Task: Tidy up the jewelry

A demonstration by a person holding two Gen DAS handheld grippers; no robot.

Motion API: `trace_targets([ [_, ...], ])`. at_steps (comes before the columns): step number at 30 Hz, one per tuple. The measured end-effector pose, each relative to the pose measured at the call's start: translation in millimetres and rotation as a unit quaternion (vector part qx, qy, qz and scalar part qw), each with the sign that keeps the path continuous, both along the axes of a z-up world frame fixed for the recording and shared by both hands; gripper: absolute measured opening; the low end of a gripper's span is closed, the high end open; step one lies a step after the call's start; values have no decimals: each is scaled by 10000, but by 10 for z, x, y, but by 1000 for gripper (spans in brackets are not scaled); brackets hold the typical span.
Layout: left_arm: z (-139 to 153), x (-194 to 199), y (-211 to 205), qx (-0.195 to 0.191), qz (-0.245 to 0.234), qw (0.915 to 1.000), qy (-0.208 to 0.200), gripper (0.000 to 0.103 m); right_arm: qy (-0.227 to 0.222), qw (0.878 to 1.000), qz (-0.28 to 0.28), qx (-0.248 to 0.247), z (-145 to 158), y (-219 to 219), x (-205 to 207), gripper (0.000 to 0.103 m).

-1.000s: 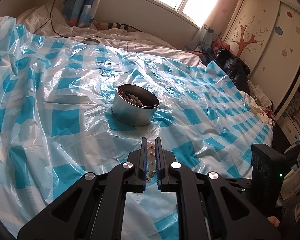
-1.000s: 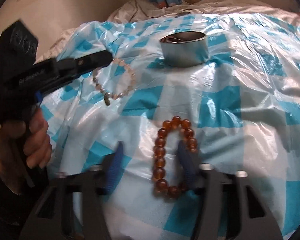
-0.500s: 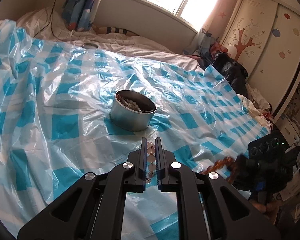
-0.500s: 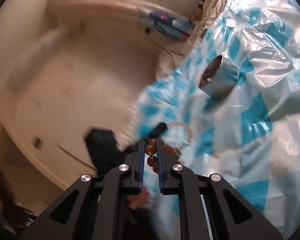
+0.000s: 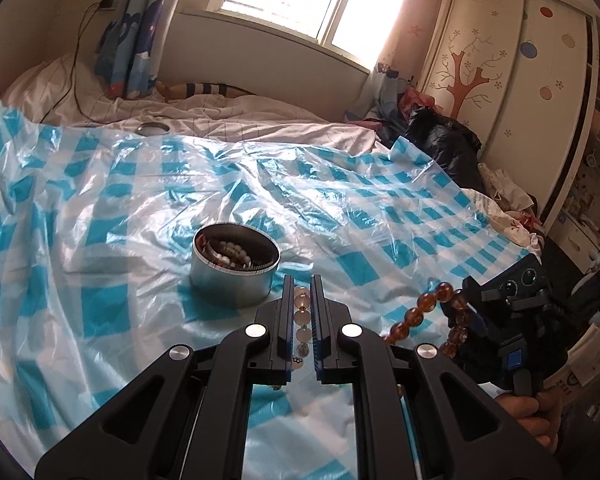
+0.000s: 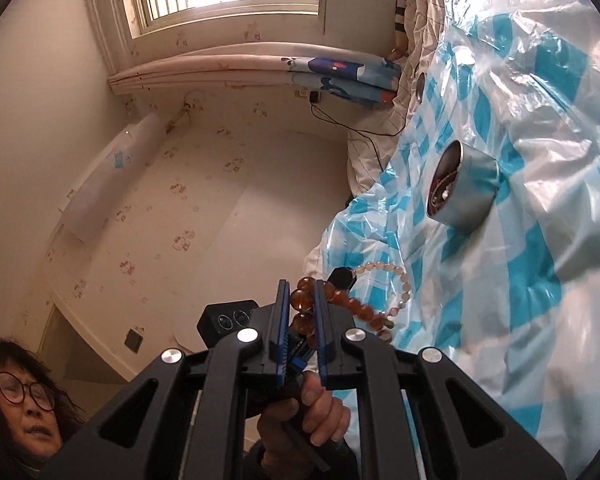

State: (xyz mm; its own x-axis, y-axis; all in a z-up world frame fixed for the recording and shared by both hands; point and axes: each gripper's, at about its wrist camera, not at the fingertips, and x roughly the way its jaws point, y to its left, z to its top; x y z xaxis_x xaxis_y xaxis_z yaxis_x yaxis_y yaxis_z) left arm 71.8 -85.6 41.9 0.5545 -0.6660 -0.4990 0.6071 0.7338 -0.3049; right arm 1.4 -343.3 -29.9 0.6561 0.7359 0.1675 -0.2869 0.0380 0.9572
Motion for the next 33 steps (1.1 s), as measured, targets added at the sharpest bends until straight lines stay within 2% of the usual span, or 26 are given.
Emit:
trace_targets([
  [11, 74, 456, -250, -170, -84, 9998, -1, 7, 103, 9998, -94, 105, 7, -144, 529, 13],
  [17, 65, 866, -263, -493, 45, 9987, 132, 7, 248, 9995, -162, 84, -31, -190, 1033, 13],
  [19, -9, 1107, -306, -518, 49, 9979, 373, 7, 288, 9994, -173, 23, -37, -175, 1249, 13],
  [21, -166, 1354, -358, -222, 147, 9968, 754, 7, 366, 9989, -187, -228, -33, -126, 1456, 13],
  [22, -223, 1419, -348, -110, 270, 9959, 855, 7, 480, 9972, -177, -543, -38, -65, 1592, 13],
  [25, -386, 1583, -121, -45, 876, 9871, 1341, 8, 1073, 9820, -14, -1557, -142, 169, 1914, 15],
  [26, -367, 1586, -66, 6, 999, 9865, 1301, 8, 1224, 9770, 25, -1744, -181, 229, 1964, 19],
  [28, -311, 1571, 40, -16, 1144, 9862, 1196, 11, 1231, 9743, -7, -1888, -174, 282, 1922, 25],
  [30, -265, 1550, 142, -156, 1225, 9854, 1173, 23, 1076, 9727, -133, -2051, -76, 273, 1771, 35],
  [31, -254, 1517, 191, -222, 1273, 9847, 1167, 31, 994, 9688, -210, -2262, 2, 264, 1642, 43],
  [33, -256, 1444, 241, -230, 1311, 9842, 1164, 35, 888, 9571, -270, -2745, 126, 262, 1339, 47],
])
